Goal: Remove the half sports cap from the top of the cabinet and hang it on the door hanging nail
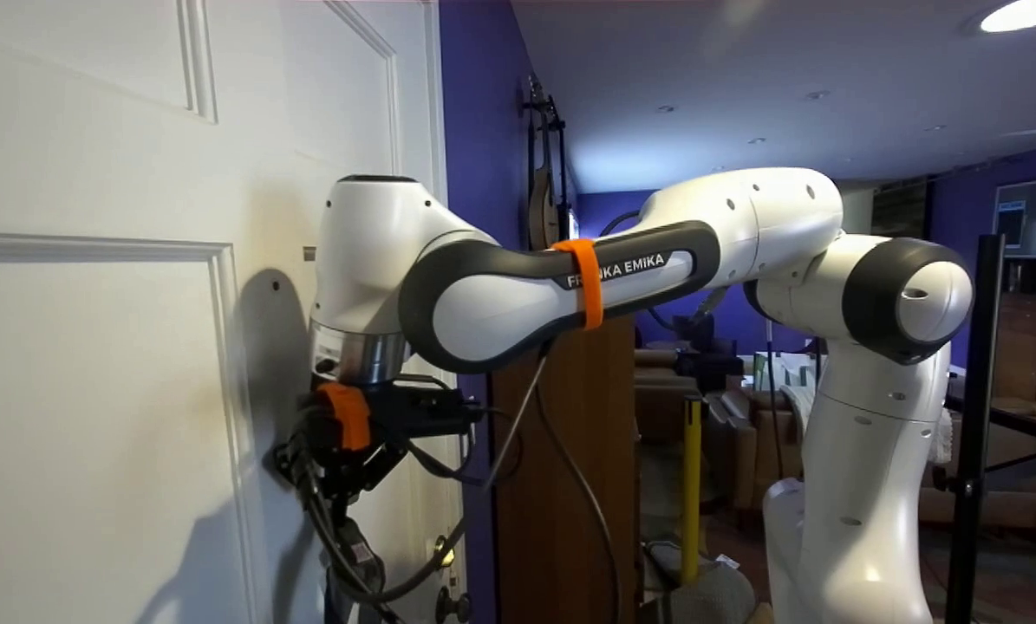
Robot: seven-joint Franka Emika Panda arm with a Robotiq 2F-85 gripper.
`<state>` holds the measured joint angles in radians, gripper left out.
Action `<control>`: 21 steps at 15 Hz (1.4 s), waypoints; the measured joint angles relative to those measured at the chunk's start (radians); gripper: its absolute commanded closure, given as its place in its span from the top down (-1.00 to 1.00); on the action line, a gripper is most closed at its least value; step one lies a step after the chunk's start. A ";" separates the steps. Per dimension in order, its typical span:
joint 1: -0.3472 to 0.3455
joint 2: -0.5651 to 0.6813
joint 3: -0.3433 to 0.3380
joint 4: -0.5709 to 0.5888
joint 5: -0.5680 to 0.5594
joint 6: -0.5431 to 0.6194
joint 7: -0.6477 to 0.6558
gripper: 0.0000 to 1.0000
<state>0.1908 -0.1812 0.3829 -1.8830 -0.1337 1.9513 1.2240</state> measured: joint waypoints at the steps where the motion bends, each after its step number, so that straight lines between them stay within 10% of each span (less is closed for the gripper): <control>1: 0.004 0.004 0.004 -0.006 -0.020 0.006 0.000 -0.99; 21: 0.056 0.052 0.025 -0.051 -0.193 0.054 -0.142 -0.99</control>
<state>0.2469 -0.1295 0.4074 -1.9343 -0.3266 2.0056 1.0822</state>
